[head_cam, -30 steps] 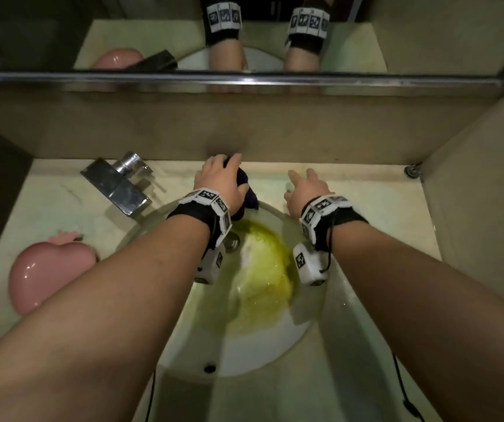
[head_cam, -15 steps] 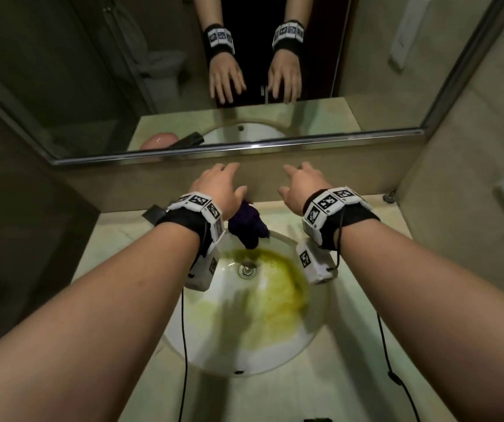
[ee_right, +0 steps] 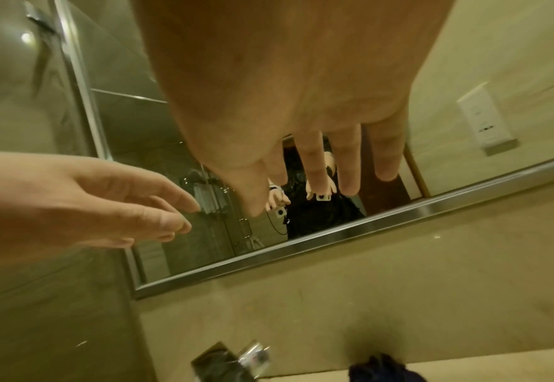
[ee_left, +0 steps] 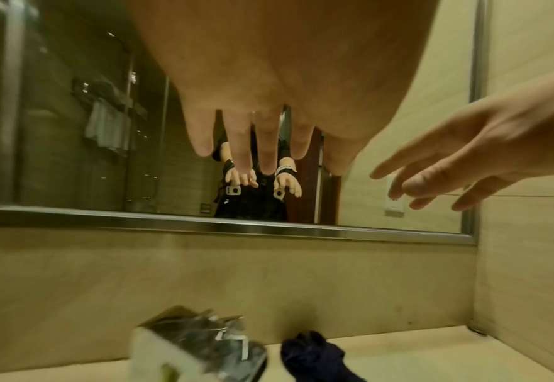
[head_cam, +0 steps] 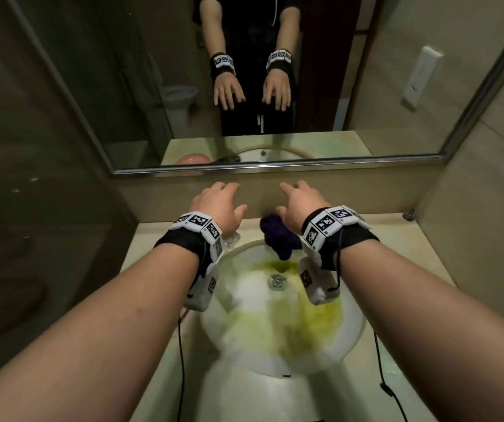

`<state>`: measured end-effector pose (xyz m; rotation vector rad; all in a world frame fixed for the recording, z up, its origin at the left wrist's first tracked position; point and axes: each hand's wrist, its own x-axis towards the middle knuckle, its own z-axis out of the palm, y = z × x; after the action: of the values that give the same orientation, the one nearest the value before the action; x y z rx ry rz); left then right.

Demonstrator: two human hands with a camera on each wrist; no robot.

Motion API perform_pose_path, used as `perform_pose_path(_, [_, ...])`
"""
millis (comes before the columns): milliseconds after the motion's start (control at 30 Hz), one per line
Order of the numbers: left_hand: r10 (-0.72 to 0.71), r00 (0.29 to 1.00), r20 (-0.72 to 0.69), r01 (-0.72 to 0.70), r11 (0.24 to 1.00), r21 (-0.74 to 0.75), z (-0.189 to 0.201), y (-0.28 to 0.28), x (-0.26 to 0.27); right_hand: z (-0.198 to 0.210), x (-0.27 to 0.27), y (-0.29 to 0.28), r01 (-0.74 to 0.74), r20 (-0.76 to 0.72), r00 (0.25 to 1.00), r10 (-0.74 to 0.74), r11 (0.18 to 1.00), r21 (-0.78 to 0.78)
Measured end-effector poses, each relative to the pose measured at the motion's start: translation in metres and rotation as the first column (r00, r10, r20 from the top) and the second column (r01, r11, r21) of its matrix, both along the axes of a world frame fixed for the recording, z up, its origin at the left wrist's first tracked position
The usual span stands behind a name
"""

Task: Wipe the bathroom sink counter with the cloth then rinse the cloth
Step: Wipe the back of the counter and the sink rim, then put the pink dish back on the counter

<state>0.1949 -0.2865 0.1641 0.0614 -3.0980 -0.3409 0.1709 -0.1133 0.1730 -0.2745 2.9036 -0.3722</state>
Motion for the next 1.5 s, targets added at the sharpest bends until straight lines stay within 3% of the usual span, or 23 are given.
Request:
perform_pose_path(300, [0.194,0.979,0.069,-0.192,0.981,-0.035,-0.034,-0.15,0.067,-0.037,0.037,-0.145,-0.164,0.038,0.986,0.163,0.986,0.039])
perform_pose_path(567, [0.295,0.935,0.195,-0.301,0.954,-0.001,-0.085,-0.224,0.11,-0.109,0.046,-0.221,-0.25,0.15,0.959,0.242,0.968,0.036])
perform_pose_path(733, [0.259,0.913,0.315,-0.295,0.953,0.074,-0.127,-0.24,0.12,-0.169,0.053,-0.232,-0.235,0.299,0.933,0.199,0.968,0.089])
perform_pose_path(967, [0.216,0.883,0.416,-0.287,0.951,0.114,-0.175,-0.24,0.107,-0.21,0.049,-0.23,-0.202,0.379,0.913,0.154,0.975,0.091])
perform_pose_path(1133, [0.16,0.859,0.487,-0.298,0.929,0.22,-0.207,-0.233,0.101,-0.225,0.049,-0.237,-0.088,0.435,0.897,0.081,0.996,-0.006])
perform_pose_path(1367, [0.209,0.83,0.517,-0.391,0.879,0.273,-0.225,-0.228,0.097,-0.233,0.046,-0.239,-0.065,0.5,0.863,0.07,0.997,-0.027])
perform_pose_path(1500, [0.221,0.831,0.51,-0.42,0.851,0.314,-0.224,-0.228,0.097,-0.231,0.048,-0.24,-0.075,0.464,0.88,0.102,0.994,-0.076])
